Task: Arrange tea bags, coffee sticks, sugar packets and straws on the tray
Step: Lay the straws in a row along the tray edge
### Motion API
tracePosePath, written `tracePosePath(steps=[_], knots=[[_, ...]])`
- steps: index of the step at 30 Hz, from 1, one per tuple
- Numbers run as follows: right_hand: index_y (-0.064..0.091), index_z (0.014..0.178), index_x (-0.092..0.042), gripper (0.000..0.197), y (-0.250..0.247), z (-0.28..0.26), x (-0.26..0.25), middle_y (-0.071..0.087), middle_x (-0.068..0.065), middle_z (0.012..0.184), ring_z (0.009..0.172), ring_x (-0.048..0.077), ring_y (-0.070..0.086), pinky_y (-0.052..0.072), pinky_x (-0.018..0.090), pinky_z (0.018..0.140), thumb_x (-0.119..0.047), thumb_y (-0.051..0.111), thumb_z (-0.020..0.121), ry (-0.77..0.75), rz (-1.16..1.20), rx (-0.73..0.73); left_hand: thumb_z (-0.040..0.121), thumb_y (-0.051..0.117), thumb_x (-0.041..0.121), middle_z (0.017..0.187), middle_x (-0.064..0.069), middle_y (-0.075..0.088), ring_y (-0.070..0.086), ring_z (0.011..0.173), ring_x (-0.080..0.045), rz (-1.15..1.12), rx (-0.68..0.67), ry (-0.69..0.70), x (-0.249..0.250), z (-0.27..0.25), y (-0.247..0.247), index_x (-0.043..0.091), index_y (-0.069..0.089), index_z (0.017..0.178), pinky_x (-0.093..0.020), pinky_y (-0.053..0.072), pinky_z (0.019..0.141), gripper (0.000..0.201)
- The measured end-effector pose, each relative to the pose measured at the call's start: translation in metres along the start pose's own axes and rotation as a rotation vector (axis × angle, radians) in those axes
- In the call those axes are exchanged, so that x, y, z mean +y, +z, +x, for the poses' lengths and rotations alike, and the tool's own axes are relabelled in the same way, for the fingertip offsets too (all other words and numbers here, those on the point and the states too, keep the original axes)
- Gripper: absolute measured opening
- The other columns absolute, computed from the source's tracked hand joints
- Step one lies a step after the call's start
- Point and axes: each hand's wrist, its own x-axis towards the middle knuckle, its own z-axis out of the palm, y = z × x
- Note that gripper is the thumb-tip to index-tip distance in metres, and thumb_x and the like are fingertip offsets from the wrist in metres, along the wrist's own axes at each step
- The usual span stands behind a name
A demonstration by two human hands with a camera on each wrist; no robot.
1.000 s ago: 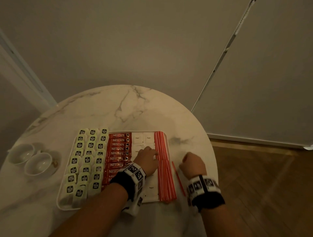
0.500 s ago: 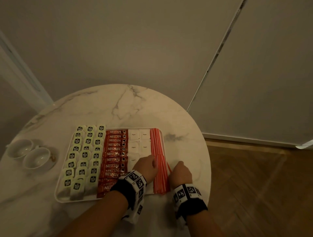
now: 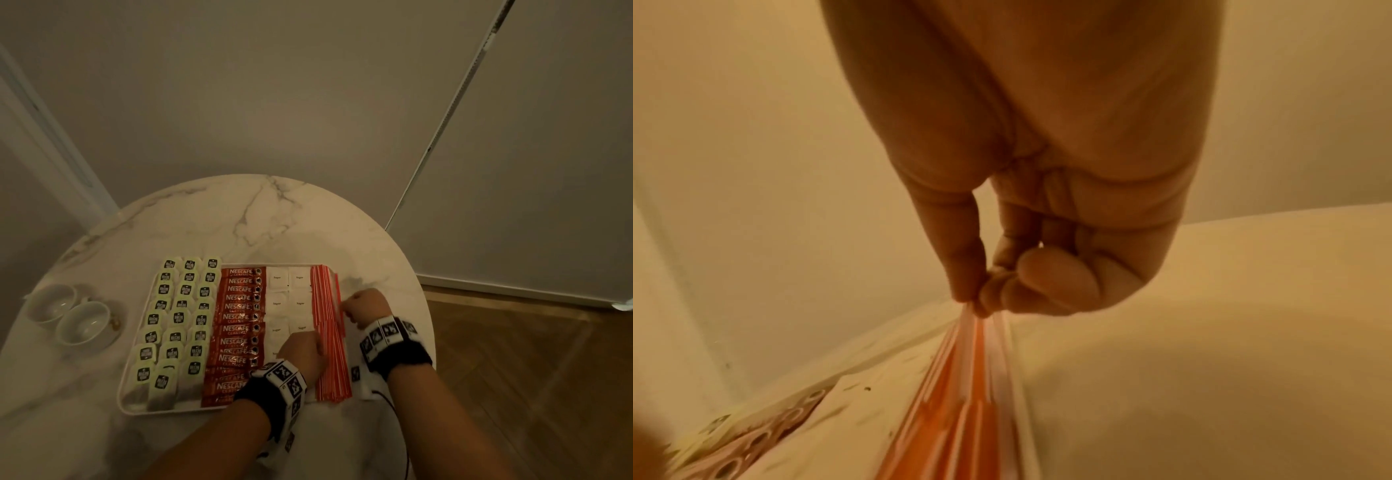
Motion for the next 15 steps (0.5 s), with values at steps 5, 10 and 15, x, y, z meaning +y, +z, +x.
tracePosePath(steps=[5,10,15], knots=[[0.067,0.075,0.000,0.015,0.005,0.029,-0.019,0.060,0.008,0.064,0.059,0.021,0.056,0.047,0.026,0.054,-0.014,0.066,0.076,0.020,-0.084,-0.017,0.086,0.057,0.017,0.095,-0.005,0.065,0.062,0.085,-0.018,-0.032,-0.012,-0.023,-0.005,0.001,0.001,0.012,0.061,0.087,-0.025,0.050,0.073,0.006],[0.058,0.073,-0.007,0.016,0.017,0.043,-0.023,0.057,0.006,0.071,0.062,0.019,0.053,0.033,0.022,0.042,-0.018,0.064,0.083,0.064,-0.136,0.024,0.086,0.056,0.014,0.095,-0.007,0.065,0.061,0.081,-0.019,-0.039,-0.033,-0.002,-0.008,0.002,0.001,0.018,0.054,0.079,-0.027,0.050,0.070,0.008],[0.055,0.069,-0.009,0.020,0.020,0.050,-0.023,0.059,0.008,0.077,0.069,0.023,0.056,0.040,0.025,0.052,-0.019,0.063,0.083,0.055,-0.127,0.025,0.086,0.056,0.017,0.090,-0.005,0.064,0.061,0.081,-0.018,-0.030,-0.018,0.024,-0.009,0.004,0.002,0.021,0.049,0.073,-0.027,0.049,0.071,0.015]])
